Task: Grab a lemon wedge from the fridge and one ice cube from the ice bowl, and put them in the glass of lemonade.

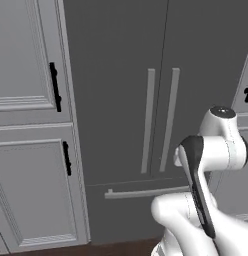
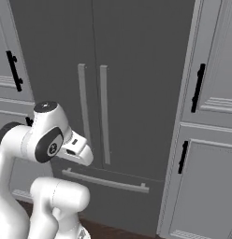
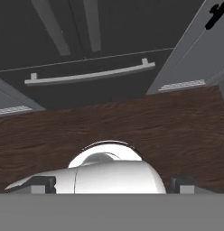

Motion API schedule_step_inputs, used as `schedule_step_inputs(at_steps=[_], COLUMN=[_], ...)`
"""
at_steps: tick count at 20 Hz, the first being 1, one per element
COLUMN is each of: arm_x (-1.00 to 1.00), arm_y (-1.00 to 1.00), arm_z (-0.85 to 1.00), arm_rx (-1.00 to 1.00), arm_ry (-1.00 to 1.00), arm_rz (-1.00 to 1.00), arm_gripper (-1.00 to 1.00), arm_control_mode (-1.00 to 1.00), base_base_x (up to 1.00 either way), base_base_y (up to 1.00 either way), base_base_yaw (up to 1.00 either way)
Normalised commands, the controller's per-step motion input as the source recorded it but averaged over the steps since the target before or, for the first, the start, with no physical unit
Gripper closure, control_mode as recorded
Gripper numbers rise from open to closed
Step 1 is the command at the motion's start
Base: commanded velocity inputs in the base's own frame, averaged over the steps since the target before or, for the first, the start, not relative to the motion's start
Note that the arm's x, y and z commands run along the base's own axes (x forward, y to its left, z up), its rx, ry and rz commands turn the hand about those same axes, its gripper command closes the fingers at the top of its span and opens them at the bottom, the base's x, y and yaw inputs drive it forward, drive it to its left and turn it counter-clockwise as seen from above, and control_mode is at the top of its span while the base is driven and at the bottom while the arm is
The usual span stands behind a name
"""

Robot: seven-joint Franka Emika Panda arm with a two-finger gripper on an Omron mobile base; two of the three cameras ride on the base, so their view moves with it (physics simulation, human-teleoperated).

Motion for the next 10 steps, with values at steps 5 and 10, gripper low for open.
schedule_step_inputs(at_steps=[5, 10], arm_x=[0.0, 0.0], arm_y=[0.0, 0.0], arm_z=[0.0, 0.0], arm_rx=[0.0, 0.0], arm_ry=[0.0, 0.0], arm_rz=[0.0, 0.0], arm_gripper=[-1.0, -1.0], arm_control_mode=[1.0, 1.0], base_base_x=[-0.39, -0.05], base_base_y=[0.41, 0.26], base_base_yaw=[0.0, 0.0])
